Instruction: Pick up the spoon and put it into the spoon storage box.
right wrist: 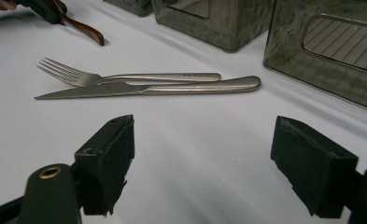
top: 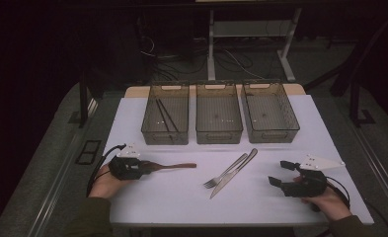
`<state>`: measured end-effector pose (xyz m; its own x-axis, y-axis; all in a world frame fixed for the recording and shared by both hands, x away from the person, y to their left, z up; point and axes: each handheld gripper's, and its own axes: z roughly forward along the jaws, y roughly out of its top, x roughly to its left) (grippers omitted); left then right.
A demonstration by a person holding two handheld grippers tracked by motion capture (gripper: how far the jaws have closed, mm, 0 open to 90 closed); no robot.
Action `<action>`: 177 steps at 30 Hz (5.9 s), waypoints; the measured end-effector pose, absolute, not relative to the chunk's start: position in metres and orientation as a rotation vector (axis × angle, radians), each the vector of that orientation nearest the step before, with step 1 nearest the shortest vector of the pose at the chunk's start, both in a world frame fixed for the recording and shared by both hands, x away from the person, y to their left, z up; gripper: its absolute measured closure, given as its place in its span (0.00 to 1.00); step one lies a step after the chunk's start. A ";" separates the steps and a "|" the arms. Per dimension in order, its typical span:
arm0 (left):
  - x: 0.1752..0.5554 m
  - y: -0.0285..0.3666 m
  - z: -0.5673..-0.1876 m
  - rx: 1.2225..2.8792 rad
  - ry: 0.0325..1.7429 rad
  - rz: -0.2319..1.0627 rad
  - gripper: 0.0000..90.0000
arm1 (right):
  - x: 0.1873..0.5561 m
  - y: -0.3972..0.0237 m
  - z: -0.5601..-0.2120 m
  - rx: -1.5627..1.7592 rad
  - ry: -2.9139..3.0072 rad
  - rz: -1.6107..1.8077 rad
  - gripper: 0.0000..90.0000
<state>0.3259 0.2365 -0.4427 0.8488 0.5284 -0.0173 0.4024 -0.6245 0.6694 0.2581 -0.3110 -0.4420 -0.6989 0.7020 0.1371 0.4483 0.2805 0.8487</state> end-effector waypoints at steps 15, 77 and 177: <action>0.324 0.235 -0.442 2.325 0.676 0.213 0.87 | 0.258 -0.311 -0.442 1.054 2.291 1.380 0.23; 0.325 0.155 -0.385 2.036 0.766 0.242 0.87 | 0.258 -0.300 -0.443 1.049 2.303 1.348 0.11; 0.422 0.052 -0.353 2.063 0.780 0.298 0.40 | 0.258 -0.303 -0.444 1.077 2.293 1.344 0.01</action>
<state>0.4217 0.0522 -0.3533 0.7733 0.6292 -0.0783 0.4168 -0.4114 0.8106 0.2582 -0.3031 -0.4442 -0.6860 0.7160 0.1295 0.4627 0.2919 0.8371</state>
